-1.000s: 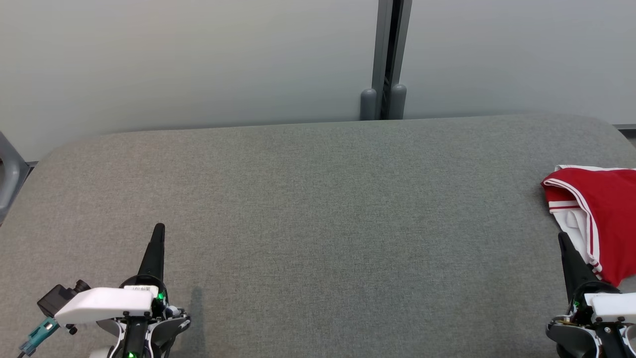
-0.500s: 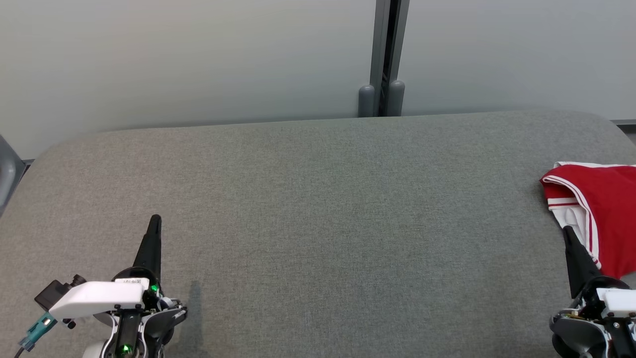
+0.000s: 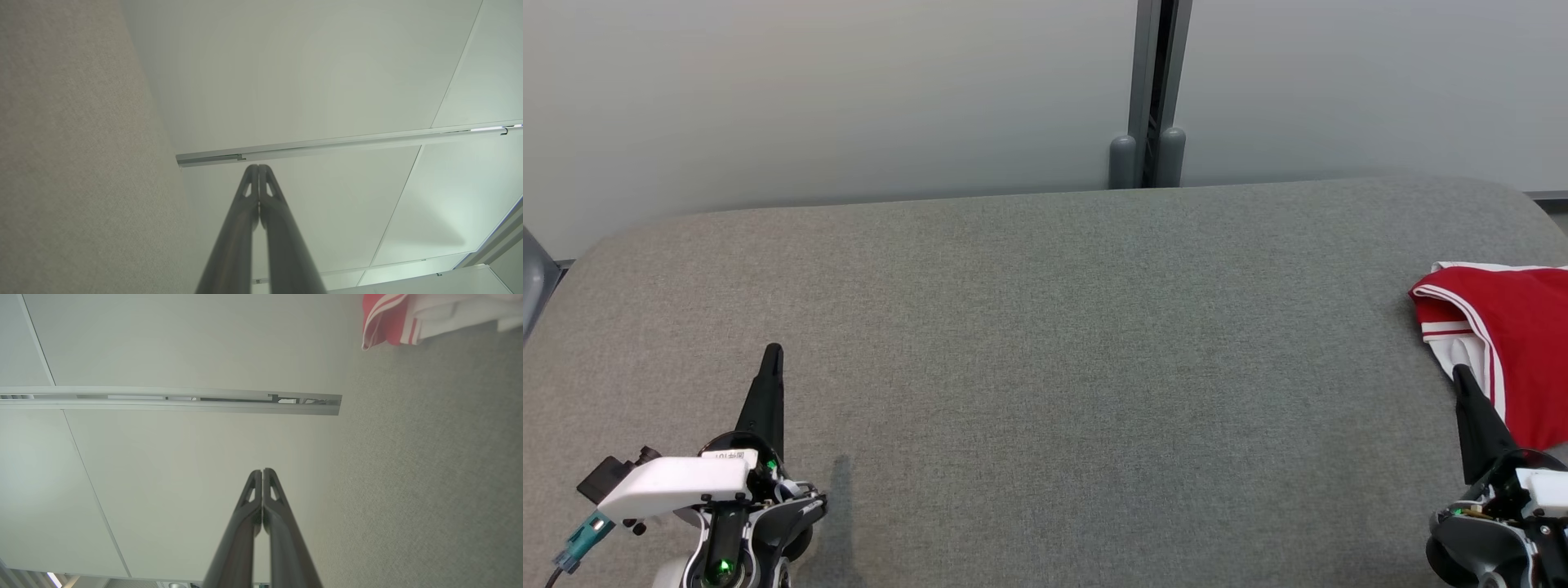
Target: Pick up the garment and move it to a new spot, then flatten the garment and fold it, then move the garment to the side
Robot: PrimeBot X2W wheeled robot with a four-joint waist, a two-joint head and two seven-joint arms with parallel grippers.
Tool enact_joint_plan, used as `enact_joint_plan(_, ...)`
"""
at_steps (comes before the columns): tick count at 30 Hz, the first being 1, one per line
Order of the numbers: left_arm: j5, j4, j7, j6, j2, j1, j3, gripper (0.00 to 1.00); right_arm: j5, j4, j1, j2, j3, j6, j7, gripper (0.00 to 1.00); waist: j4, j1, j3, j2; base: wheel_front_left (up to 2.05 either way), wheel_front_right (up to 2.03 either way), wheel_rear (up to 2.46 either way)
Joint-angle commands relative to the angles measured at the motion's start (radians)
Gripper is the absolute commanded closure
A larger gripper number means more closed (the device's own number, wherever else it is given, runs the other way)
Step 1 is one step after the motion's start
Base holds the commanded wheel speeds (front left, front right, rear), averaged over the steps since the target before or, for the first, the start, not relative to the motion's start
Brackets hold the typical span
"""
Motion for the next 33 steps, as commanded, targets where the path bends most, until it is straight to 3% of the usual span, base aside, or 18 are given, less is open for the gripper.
enact_joint_plan(1, -0.001, -0.001, 0.006, -0.006, 0.006, -0.013, 0.004, 1.00, 0.007, -0.004, -0.006, -0.008, -0.002, 0.000, 0.004, 1.00, 0.000, 0.0000, 0.000, 0.0000, 0.00, 0.00, 0.00)
enact_joint_plan(33, -0.001, -0.001, 0.006, -0.005, 0.006, -0.013, 0.004, 1.00, 0.007, -0.004, -0.006, -0.008, -0.002, 0.000, 0.003, 1.00, 0.000, 0.0000, 0.000, 0.0000, 0.00, 0.00, 0.00)
